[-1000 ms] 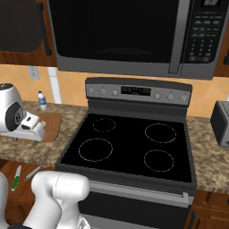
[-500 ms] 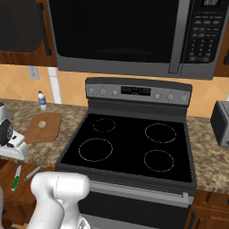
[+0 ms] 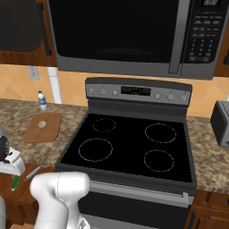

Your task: Place the appropriate cutting tool for cutting the garlic skin on the cutting board.

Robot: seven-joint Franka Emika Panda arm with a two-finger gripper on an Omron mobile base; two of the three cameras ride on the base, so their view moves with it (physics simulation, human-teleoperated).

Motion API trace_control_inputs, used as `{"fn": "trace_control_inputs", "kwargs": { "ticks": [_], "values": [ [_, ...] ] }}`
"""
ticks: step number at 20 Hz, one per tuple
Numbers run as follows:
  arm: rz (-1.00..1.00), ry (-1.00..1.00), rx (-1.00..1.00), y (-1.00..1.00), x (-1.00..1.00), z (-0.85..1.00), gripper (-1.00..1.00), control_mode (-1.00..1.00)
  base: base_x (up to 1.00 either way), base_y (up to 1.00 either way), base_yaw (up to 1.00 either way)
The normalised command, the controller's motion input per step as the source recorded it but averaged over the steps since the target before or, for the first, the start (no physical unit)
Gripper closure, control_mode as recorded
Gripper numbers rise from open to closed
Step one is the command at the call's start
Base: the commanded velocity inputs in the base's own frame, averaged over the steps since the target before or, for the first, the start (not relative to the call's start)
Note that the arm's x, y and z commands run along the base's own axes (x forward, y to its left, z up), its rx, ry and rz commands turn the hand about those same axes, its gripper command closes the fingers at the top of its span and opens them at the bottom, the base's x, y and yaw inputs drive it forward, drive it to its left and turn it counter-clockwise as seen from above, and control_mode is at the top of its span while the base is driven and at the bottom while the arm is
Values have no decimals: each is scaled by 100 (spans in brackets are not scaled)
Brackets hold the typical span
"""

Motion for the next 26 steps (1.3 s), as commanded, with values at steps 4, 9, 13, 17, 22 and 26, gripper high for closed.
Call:
{"fn": "trace_control_inputs", "kwargs": {
  "ticks": [4, 9, 13, 17, 22, 26],
  "values": [
    [0, 0, -9, 6, -26, -39, -100, -100, 0, 0, 0],
    [0, 0, -6, 0, 2, -25, -100, -100, 0, 0, 0],
    [0, 0, -14, 32, 27, -46, -100, -100, 0, 0, 0],
    [3, 0, -17, 35, 36, -47, -100, -100, 0, 0, 0],
    [7, 3, -11, 18, 8, -16, -100, -100, 0, 0, 0],
    [7, 4, -7, 25, 0, -12, -100, -100, 0, 0, 0]
  ]
}}
